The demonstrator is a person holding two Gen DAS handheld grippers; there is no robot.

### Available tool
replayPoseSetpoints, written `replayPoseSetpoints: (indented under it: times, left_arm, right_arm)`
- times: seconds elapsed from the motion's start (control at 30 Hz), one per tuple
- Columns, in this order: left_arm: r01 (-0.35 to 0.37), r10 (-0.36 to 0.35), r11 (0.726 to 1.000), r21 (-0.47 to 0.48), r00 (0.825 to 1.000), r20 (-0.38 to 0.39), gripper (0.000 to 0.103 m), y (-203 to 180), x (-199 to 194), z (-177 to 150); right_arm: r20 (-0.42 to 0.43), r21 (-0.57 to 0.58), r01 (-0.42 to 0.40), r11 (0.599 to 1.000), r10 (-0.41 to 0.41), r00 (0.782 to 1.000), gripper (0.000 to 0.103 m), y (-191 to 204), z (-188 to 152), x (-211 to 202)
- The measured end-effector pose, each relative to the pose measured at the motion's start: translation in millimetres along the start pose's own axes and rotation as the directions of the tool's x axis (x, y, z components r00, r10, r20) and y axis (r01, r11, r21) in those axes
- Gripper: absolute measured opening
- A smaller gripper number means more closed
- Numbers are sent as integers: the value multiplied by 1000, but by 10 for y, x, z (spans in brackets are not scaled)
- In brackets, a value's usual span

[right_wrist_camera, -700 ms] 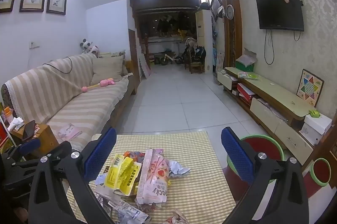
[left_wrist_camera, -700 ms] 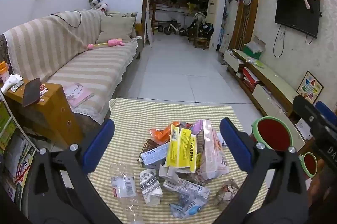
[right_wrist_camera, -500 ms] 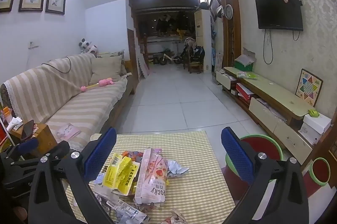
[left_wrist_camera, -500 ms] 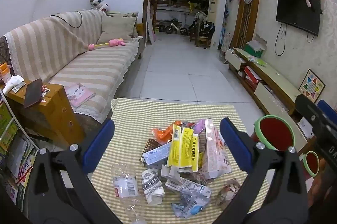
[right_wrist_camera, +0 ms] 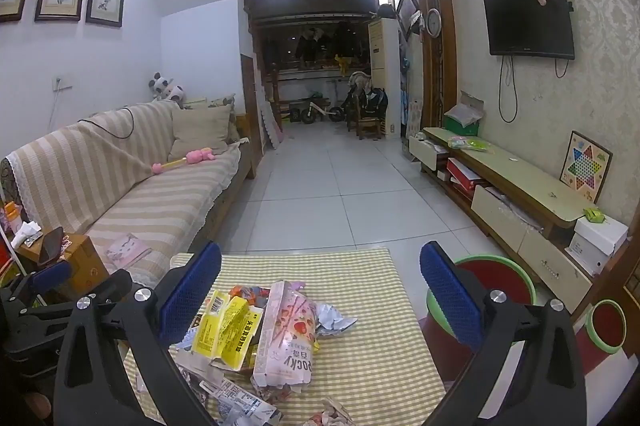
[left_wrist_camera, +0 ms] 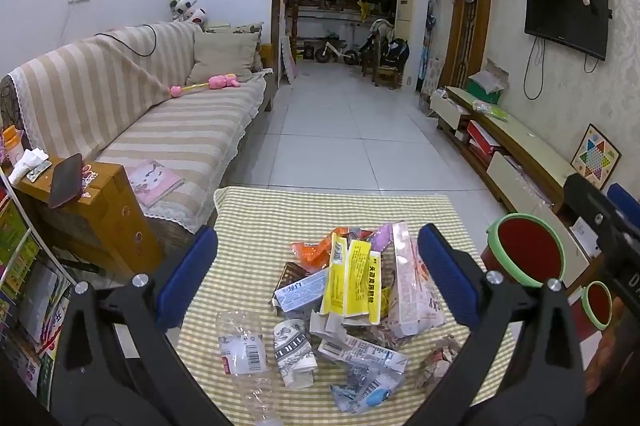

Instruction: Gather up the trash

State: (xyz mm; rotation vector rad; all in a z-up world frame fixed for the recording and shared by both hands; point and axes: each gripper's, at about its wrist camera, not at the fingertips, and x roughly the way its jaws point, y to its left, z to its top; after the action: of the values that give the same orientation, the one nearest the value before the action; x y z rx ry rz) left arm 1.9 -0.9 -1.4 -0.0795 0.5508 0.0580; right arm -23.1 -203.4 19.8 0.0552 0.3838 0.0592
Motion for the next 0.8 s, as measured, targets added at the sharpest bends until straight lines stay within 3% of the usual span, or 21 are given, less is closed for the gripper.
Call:
replayPoseSetpoints:
  times: [0.8]
  left_arm:
    - [-2,2,1000,4,1000,-2,98,-15,-12,7]
  right_arm:
    - [-2,4,-1,1000,1,1000,96,-46,-6,-27]
